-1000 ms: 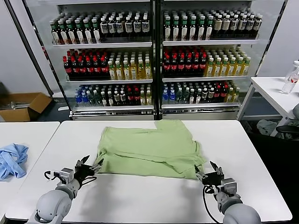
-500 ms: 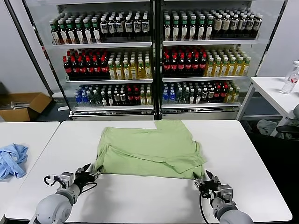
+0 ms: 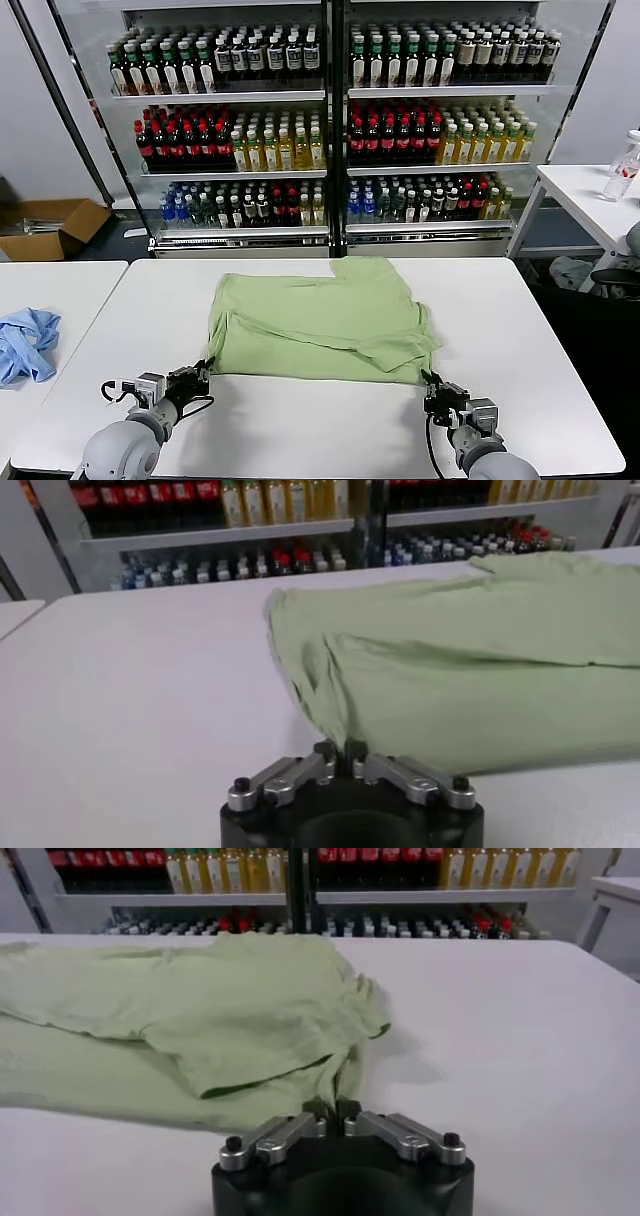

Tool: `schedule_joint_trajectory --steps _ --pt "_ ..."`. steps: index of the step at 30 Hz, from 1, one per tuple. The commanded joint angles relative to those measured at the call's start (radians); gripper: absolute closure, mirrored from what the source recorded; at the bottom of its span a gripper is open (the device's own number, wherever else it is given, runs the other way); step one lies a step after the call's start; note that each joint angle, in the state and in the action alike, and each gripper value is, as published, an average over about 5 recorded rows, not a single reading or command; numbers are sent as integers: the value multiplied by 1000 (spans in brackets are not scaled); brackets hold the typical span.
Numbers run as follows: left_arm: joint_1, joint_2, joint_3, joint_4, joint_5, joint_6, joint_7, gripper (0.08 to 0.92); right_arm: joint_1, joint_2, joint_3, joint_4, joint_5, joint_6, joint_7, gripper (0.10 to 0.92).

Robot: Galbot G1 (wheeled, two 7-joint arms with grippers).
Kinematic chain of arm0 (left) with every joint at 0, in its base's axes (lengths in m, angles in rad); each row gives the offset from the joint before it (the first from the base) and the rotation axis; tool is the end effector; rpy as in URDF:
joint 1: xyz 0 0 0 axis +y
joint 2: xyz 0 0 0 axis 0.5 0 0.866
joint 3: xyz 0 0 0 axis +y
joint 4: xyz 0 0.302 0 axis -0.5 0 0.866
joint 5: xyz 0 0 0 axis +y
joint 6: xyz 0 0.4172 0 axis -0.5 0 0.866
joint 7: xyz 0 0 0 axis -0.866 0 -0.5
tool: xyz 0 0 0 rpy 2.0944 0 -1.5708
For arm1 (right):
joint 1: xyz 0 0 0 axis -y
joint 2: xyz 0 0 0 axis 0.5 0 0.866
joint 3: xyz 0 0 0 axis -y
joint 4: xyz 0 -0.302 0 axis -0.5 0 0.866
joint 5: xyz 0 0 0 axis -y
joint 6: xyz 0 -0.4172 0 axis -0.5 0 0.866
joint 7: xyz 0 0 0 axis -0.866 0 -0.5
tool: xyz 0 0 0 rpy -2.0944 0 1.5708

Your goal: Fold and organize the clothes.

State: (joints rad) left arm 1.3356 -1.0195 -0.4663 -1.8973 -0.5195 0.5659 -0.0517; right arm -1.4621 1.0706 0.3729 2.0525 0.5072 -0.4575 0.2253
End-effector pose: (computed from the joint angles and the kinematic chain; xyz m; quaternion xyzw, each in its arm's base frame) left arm 0.3341 0.0688 -0.2609 -0.0801 -0.9519 -0.0334 0.2938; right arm 0.2853 -0.0034 -0.2590 0.0712 -0.9649 0.0109 0.2527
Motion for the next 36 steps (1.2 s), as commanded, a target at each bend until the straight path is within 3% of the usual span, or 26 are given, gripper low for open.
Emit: schedule_joint_trajectory --steps 1,4,7,19,26,32,36 --pt "285 36 -125 -276 -39 11 16 908 -265 -13 120 225 -31 16 -45 918" --pt "411 52 -212 -349 -30 10 38 908 -359 -9 175 294 -35 16 -46 918" --pt "448 56 -272 -340 -43 10 48 908 -421 -9 208 329 -45 4 -42 918" --pt "549 46 -249 -345 63 -48 33 908 -514 24 177 344 -139 20 -41 918" --pt "489 61 -265 -357 -34 -14 31 873 -473 14 183 413 -135 -26 -44 874" --pt "384 69 -261 -452 -79 6 21 709 -339 -49 276 505 -16 -113 -42 705" --pt "182 98 -194 -344 -114 9 30 588 -48 -80 234 344 52 -122 -21 592"
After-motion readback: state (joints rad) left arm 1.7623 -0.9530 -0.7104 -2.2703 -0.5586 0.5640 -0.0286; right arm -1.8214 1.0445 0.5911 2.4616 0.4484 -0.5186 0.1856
